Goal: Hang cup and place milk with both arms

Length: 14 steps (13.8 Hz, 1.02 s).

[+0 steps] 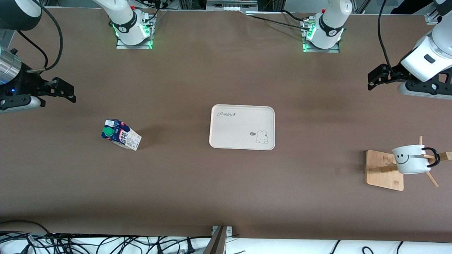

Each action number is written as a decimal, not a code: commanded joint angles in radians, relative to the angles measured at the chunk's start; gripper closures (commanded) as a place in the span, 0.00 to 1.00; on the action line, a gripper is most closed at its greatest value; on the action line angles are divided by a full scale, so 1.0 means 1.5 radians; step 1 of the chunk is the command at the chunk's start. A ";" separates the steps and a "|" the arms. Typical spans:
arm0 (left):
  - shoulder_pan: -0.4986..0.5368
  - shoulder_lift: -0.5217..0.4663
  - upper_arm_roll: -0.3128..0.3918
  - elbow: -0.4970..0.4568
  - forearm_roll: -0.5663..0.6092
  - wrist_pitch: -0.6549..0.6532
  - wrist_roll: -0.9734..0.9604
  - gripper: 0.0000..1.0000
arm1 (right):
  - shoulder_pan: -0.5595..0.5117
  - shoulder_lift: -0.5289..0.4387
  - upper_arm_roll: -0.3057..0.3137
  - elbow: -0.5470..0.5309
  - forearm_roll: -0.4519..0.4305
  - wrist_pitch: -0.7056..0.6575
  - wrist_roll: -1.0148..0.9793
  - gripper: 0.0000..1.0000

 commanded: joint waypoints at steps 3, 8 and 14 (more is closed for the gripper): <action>0.022 -0.017 0.003 -0.022 -0.024 -0.013 0.000 0.00 | -0.001 0.002 0.001 0.010 -0.003 -0.005 0.008 0.00; 0.019 -0.013 -0.010 -0.002 -0.017 -0.026 -0.002 0.00 | -0.001 0.002 0.001 0.010 -0.002 -0.005 0.008 0.00; 0.025 0.004 -0.009 0.014 -0.017 -0.023 -0.001 0.00 | -0.001 0.002 0.001 0.010 -0.002 -0.005 0.008 0.00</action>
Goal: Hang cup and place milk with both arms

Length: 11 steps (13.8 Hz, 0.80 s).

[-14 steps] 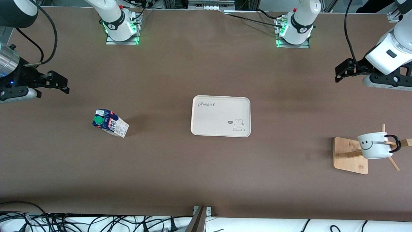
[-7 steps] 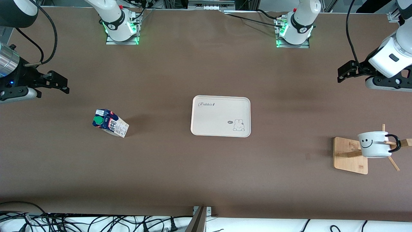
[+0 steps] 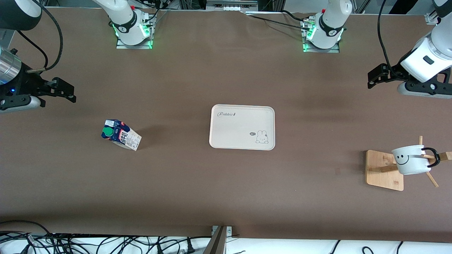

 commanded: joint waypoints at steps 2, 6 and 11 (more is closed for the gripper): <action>0.008 0.009 0.000 0.021 -0.006 -0.009 0.004 0.00 | -0.001 0.002 0.002 0.010 -0.002 -0.005 0.008 0.00; 0.008 0.010 -0.004 0.022 -0.006 -0.010 0.003 0.00 | -0.001 0.002 0.002 0.010 -0.002 -0.004 0.008 0.00; 0.007 0.023 -0.004 0.040 -0.004 -0.012 0.004 0.00 | -0.001 0.002 0.002 0.010 -0.003 -0.005 0.007 0.00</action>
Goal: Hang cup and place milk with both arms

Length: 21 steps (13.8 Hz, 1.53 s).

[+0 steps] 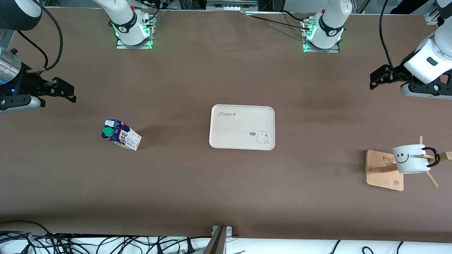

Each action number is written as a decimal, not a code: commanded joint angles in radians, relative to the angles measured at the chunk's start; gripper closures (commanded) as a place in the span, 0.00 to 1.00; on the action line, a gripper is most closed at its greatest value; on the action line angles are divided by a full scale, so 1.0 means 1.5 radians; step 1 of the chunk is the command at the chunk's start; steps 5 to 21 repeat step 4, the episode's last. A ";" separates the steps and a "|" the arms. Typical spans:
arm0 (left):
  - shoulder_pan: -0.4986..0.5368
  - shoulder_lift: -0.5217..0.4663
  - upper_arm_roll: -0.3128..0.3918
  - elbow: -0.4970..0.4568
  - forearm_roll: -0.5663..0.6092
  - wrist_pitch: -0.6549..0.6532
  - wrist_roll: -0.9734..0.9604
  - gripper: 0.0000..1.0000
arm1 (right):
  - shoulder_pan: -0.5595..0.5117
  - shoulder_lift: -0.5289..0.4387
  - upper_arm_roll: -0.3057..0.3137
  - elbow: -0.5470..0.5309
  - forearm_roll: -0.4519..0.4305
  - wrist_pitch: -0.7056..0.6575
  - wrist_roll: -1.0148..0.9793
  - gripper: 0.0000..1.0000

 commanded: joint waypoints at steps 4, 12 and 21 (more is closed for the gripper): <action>0.002 0.024 -0.004 0.039 -0.004 -0.012 0.005 0.00 | 0.001 0.002 0.002 0.010 -0.002 -0.005 0.007 0.00; 0.002 0.024 -0.004 0.039 -0.004 -0.012 0.005 0.00 | 0.001 0.002 0.002 0.010 -0.002 -0.005 0.007 0.00; 0.002 0.024 -0.004 0.039 -0.004 -0.012 0.005 0.00 | 0.001 0.002 0.002 0.010 -0.002 -0.005 0.007 0.00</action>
